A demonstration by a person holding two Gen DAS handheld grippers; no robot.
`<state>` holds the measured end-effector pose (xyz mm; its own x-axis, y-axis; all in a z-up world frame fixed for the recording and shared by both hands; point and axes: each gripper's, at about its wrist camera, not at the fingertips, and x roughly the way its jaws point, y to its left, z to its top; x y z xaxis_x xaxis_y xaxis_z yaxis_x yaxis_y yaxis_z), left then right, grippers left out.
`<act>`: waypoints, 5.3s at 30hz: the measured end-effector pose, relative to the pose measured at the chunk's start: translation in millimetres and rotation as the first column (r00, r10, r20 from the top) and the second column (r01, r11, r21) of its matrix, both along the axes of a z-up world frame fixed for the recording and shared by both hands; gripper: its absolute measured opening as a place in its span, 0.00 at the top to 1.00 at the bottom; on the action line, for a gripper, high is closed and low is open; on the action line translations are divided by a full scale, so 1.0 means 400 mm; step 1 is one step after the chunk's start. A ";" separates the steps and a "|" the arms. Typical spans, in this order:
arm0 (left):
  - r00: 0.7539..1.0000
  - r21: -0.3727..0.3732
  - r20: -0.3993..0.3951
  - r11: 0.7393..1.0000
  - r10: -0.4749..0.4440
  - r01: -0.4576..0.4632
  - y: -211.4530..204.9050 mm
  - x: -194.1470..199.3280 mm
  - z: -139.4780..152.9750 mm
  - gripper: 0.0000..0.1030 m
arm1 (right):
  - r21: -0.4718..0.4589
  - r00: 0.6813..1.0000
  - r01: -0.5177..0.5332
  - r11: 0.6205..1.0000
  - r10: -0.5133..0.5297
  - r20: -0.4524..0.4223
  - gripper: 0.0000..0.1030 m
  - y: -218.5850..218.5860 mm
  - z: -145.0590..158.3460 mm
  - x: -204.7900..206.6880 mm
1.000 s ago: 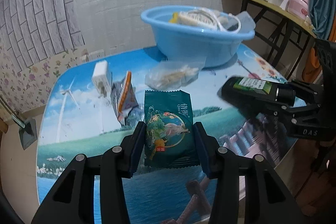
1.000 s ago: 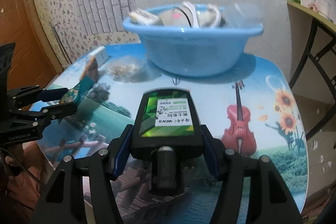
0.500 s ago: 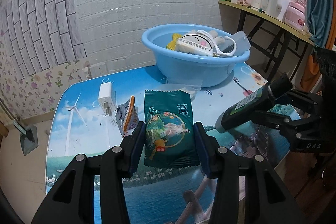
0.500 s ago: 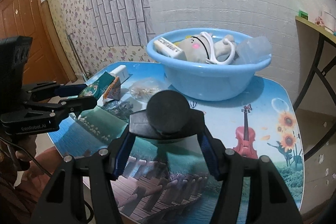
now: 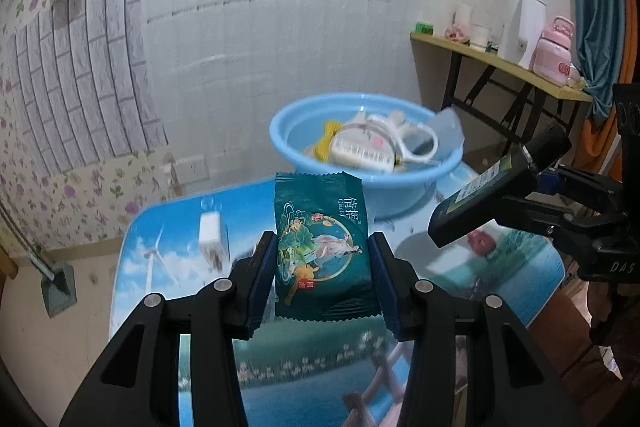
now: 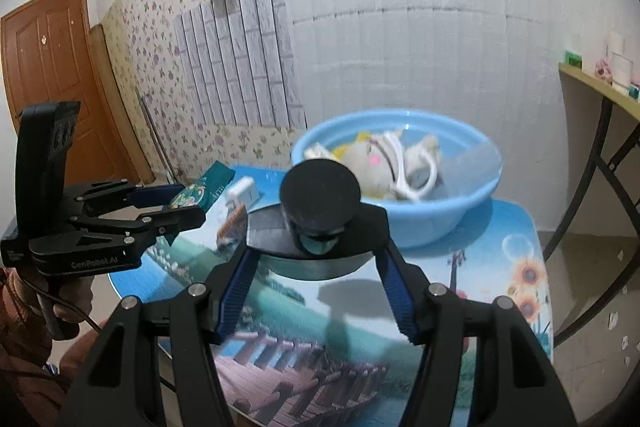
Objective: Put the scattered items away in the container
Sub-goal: 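Carry the green packet with the left tool while the right tool carries the black bottle to the basin, then open both tools to drop the green packet and black bottle into the basin, then grasp the grey snack bag with the left tool while the right tool grasps the cotton-swab bag, then lift and carry the grey snack bag and cotton-swab bag over the basin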
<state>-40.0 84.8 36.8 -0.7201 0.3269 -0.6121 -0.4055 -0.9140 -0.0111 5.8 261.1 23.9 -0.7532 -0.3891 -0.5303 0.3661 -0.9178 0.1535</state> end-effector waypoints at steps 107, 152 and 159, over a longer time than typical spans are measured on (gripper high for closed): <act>0.976 -0.035 0.181 0.993 0.117 -0.112 -0.128 -0.140 -0.202 0.27 | 0.087 0.976 -0.029 0.996 0.009 0.217 0.41 -0.146 -0.140 -0.146; 0.975 -0.061 0.195 0.993 0.109 -0.099 -0.118 -0.157 -0.200 0.67 | 0.030 0.973 -0.068 0.997 0.060 0.222 0.73 -0.202 -0.166 -0.239; 0.977 -0.041 0.177 0.993 0.118 -0.112 -0.116 -0.122 -0.174 0.67 | 0.015 0.980 -0.081 0.997 0.077 0.182 0.73 -0.188 -0.133 -0.201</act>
<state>-88.7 38.3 -32.7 -0.6299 0.2272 -0.7427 -0.2919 -0.9554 -0.0447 -74.6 185.7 -29.3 -0.6111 -0.4301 -0.6645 0.4057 -0.8910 0.2036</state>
